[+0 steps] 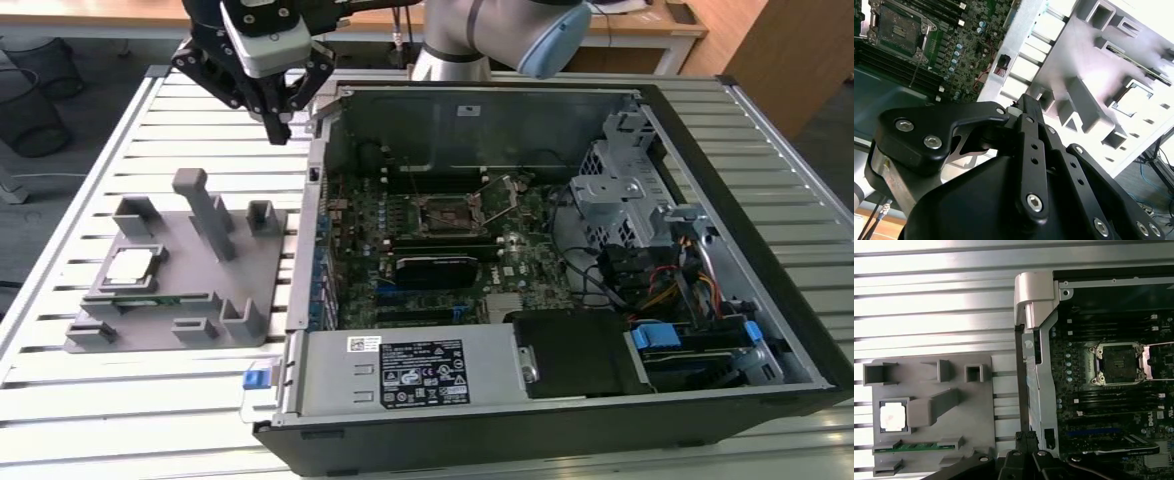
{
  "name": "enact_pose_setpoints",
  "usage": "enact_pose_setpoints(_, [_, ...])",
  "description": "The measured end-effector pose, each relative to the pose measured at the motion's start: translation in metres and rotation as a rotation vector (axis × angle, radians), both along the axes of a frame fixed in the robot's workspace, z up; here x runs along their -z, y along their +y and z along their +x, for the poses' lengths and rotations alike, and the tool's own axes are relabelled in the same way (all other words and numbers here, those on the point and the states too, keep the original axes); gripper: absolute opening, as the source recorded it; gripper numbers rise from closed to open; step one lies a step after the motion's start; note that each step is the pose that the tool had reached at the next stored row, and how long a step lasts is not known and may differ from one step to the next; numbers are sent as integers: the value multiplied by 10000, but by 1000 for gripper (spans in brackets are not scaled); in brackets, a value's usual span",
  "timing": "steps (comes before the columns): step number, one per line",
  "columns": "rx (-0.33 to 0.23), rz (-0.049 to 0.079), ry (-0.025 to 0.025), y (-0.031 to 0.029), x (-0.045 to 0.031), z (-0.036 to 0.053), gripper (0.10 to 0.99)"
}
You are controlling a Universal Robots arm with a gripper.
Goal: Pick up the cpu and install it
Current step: 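Reach for the cpu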
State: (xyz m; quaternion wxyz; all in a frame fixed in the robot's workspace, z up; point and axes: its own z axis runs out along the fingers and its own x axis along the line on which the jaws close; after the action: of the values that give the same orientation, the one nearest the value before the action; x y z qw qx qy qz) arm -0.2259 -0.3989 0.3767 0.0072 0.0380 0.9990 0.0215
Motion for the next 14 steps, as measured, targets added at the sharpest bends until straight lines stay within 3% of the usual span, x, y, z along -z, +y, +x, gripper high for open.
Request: enact_pose_setpoints(14, [0, -1, 39, 0, 31, -122, 106])
